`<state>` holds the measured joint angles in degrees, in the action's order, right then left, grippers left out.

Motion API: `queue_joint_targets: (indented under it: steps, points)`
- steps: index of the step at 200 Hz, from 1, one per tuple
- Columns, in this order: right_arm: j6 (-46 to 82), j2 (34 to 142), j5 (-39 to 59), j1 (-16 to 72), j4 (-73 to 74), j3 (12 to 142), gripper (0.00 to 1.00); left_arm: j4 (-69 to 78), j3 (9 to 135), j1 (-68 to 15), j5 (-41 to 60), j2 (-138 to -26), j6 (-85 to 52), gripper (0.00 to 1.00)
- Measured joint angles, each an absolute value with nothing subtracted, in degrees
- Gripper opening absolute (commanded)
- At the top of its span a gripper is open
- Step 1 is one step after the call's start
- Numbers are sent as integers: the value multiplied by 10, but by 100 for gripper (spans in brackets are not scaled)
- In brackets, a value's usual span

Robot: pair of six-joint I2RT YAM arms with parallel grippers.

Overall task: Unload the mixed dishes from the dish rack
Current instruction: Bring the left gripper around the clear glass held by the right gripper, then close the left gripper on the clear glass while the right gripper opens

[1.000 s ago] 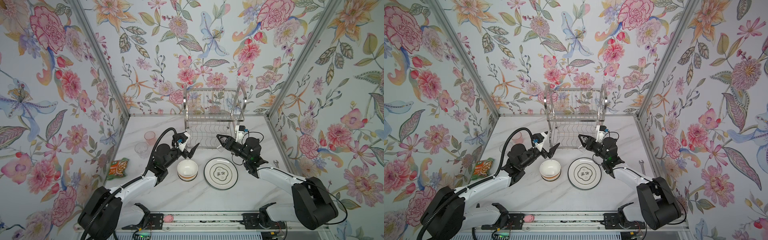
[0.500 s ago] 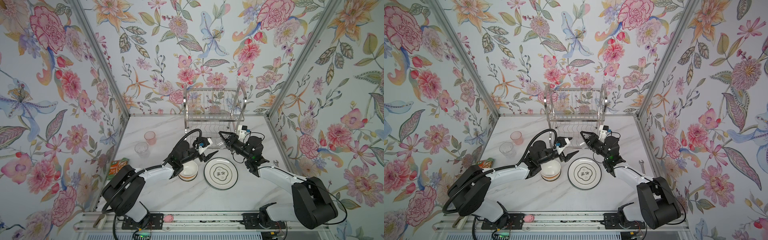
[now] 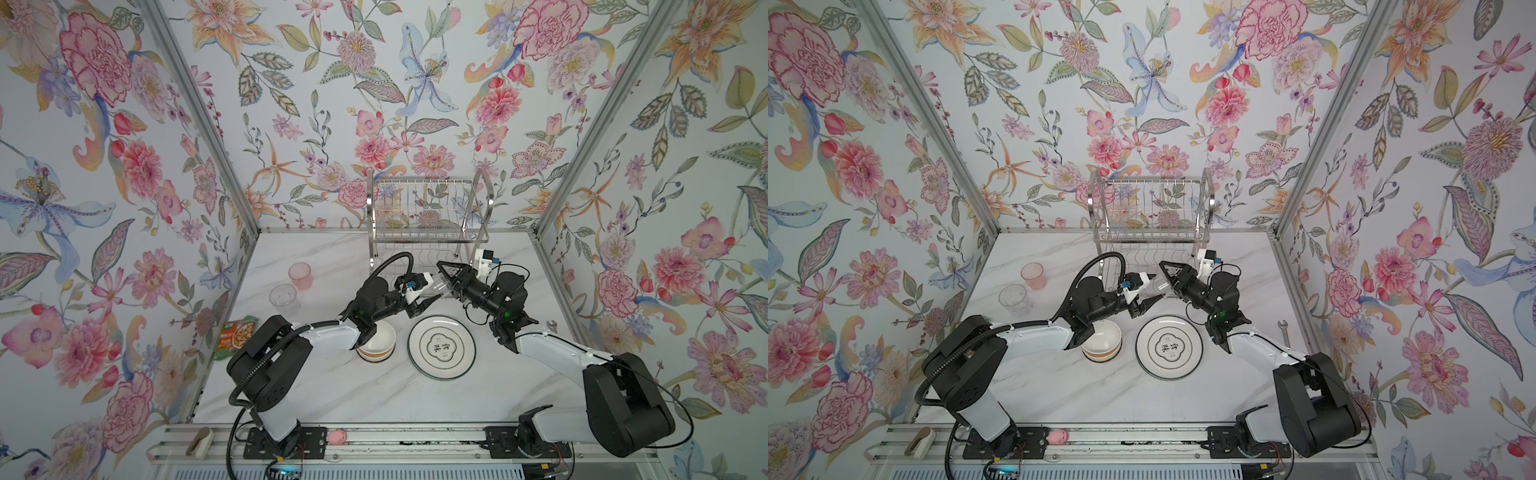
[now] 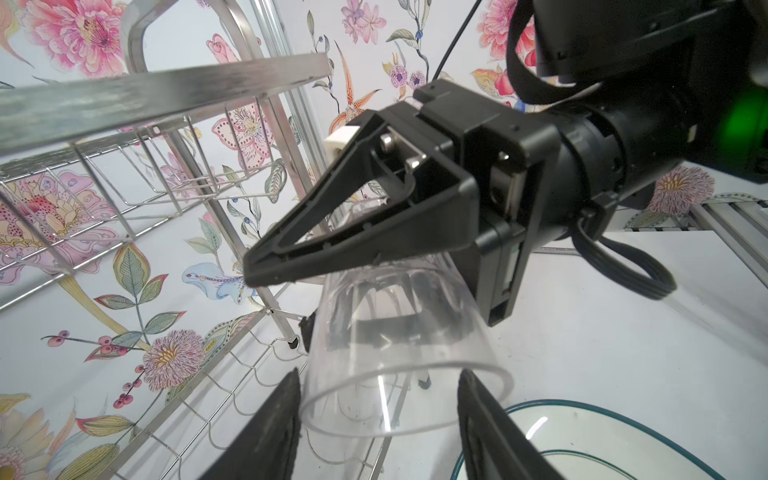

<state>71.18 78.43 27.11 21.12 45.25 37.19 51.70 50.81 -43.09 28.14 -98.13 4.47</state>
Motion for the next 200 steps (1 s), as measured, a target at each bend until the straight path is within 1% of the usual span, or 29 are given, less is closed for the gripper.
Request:
queue_joint_targets:
  steps: [43, 55, 74, 107, 125, 131, 145, 160, 176, 190, 200]
  points:
    - [714, 784, 287, 211, 452, 372, 0, 531, 517, -431, 281, -996, 33, 40]
    - [714, 784, 290, 211, 452, 372, 0, 539, 518, -431, 281, -1001, 31, 38]
    - [714, 784, 293, 211, 452, 372, 0, 551, 519, -431, 278, -1006, 25, 32]
    - [714, 784, 297, 211, 452, 372, 0, 578, 519, -431, 260, -1011, 10, 14]
    - [719, 784, 296, 211, 454, 372, 0, 597, 519, -431, 246, -1016, 0, 0]
    - [721, 785, 296, 211, 457, 372, 0, 605, 519, -431, 244, -1019, -5, 0]
    - [724, 785, 295, 211, 463, 372, 9, 619, 519, -431, 240, -1022, -13, 0]
    - [725, 785, 291, 212, 467, 372, 27, 629, 519, -432, 237, -1026, -17, 0]
    - [727, 787, 288, 212, 472, 372, 43, 634, 519, -432, 235, -1028, -20, 0]
    - [729, 787, 285, 213, 478, 370, 61, 635, 519, -432, 234, -1028, -20, 0]
    - [728, 787, 282, 213, 480, 368, 65, 637, 519, -432, 231, -1028, -19, 0]
